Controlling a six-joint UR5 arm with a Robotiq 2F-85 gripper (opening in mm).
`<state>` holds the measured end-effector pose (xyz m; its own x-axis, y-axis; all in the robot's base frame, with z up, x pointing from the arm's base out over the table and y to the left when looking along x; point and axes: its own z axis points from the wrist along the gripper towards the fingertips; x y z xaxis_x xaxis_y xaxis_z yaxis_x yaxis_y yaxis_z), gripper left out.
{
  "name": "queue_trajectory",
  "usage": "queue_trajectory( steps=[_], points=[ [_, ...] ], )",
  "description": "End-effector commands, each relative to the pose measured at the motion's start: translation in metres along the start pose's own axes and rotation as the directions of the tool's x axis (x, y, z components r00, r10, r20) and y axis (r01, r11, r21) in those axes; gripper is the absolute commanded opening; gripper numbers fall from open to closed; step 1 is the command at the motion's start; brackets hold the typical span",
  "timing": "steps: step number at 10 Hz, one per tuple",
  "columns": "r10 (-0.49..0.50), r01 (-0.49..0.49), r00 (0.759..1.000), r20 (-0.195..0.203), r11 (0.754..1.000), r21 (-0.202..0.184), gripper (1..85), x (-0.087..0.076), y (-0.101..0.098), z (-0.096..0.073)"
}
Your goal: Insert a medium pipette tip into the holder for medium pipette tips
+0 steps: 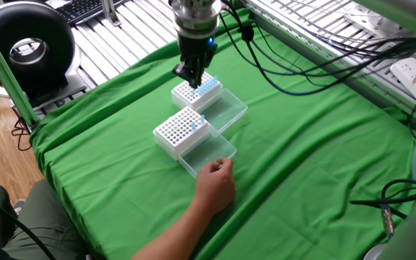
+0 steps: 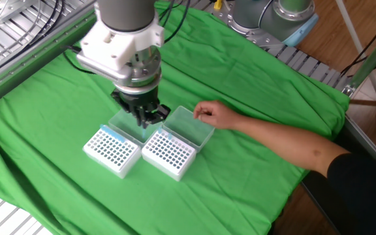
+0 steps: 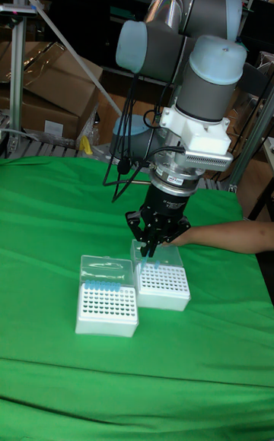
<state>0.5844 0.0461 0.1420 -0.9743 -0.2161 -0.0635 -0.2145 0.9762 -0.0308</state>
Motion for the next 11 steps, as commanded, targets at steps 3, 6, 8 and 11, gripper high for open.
queue_trajectory(
  steps=[3, 6, 8, 11],
  points=[
    [-0.058, 0.056, 0.997, 0.051, 0.998, 0.038, 3.3, -0.028, -0.021, 0.005],
    [-0.073, 0.071, 0.995, 0.068, 0.997, 0.031, 3.7, -0.029, -0.025, 0.014],
    [-0.075, 0.073, 0.995, 0.068, 0.997, 0.025, 3.7, -0.025, -0.027, 0.018],
    [-0.076, 0.074, 0.995, 0.067, 0.997, 0.020, 3.7, -0.020, -0.028, 0.023]
  ],
)
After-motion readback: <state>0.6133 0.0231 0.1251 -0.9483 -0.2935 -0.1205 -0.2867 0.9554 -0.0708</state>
